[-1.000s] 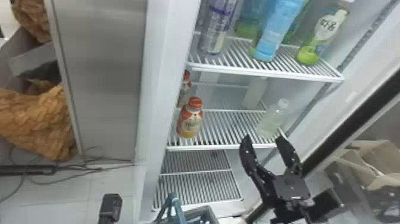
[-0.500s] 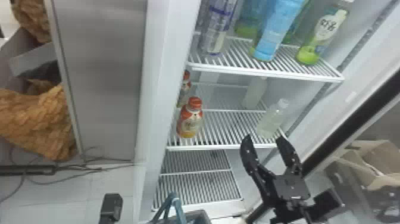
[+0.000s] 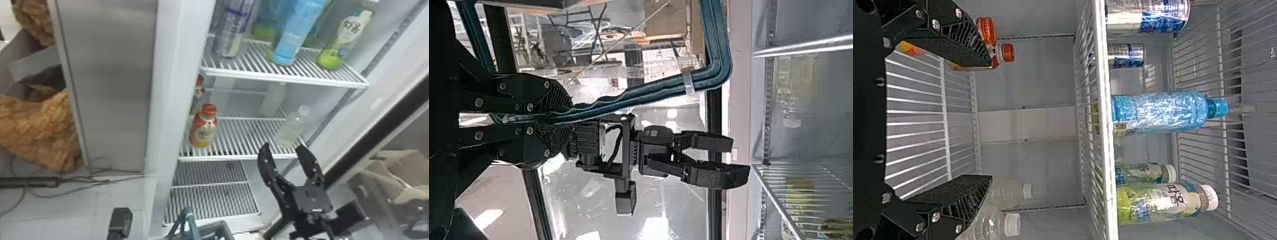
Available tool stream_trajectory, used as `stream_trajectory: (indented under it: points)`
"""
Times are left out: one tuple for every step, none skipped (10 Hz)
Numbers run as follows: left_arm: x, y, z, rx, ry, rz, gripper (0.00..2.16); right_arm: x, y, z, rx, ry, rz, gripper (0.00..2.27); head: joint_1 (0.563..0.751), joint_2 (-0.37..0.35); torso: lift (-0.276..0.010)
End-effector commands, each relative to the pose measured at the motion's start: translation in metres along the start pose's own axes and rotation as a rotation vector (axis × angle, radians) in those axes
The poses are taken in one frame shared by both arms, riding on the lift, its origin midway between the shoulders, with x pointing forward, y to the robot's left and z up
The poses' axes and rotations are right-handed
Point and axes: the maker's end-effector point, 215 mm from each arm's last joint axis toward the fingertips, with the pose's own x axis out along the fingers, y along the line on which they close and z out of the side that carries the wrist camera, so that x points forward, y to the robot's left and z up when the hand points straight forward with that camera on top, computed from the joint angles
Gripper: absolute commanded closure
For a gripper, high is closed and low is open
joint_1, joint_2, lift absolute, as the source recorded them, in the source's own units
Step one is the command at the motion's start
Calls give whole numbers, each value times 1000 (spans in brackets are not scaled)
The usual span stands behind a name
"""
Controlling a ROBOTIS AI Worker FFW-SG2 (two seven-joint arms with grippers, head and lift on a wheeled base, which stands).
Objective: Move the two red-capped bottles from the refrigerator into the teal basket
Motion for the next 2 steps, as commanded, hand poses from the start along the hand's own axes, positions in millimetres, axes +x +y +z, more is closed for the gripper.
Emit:
stream_trajectory:
  points:
    - [0,-1,0,-3,-1,-3,1084,2,0,0,-2,-3,2,228,695,-350,-228]
    - [2,-2,0,-4,-4,-10,1084,2,-1,3,-4,-15,1,228,695,-350,-228]
